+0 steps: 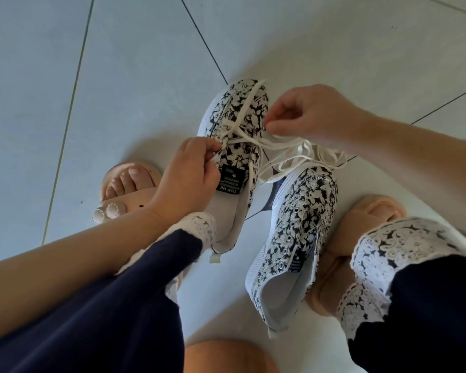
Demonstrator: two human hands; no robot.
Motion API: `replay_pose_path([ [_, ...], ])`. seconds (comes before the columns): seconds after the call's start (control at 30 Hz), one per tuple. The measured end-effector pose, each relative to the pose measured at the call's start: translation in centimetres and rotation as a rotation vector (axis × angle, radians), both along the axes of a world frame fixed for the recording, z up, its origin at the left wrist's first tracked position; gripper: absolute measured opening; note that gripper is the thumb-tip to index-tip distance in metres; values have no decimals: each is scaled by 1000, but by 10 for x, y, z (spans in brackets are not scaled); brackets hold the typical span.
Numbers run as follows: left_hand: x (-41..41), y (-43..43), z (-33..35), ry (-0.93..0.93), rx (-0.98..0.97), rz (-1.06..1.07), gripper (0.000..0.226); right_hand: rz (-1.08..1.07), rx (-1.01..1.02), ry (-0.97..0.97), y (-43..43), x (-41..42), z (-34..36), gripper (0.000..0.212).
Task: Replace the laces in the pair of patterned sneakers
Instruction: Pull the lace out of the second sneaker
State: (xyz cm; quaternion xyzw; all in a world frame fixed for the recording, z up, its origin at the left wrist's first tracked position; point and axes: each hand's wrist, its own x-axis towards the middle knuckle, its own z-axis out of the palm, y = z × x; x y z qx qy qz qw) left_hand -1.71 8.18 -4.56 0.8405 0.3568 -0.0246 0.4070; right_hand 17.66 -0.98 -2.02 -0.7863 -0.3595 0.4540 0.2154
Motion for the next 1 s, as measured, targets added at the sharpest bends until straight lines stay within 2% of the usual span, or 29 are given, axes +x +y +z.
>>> replay_pose_path([
  [0.13,0,-1,-2,6,2,-5,28,222,96,-244,9,-38,-6,13],
  [0.27,0,-1,-4,9,-12,-2,27,322,106,-574,11,-58,-15,32],
  [0.43,-3,-3,-6,32,-68,-10,25,363,50,-656,19,-63,-26,24],
  [0.5,-4,-1,-7,49,-71,8,25,353,53,-558,19,-65,-27,20],
  [0.63,-3,3,-8,56,-80,22,28,249,71,17,12,-50,-4,5],
  [0.73,-3,4,-9,56,-45,-25,27,312,-106,453,1,-24,26,3],
  [0.8,-3,5,-10,65,-34,-28,27,383,-303,603,-6,-1,38,9],
  [0.87,-3,6,-11,80,-37,-23,27,529,-580,517,-18,16,36,21],
  [0.93,-3,6,-12,85,-32,-13,28,720,-832,207,-29,26,25,25],
  [1.0,-3,5,-13,91,-32,3,29,787,-877,-155,-40,30,12,24],
])
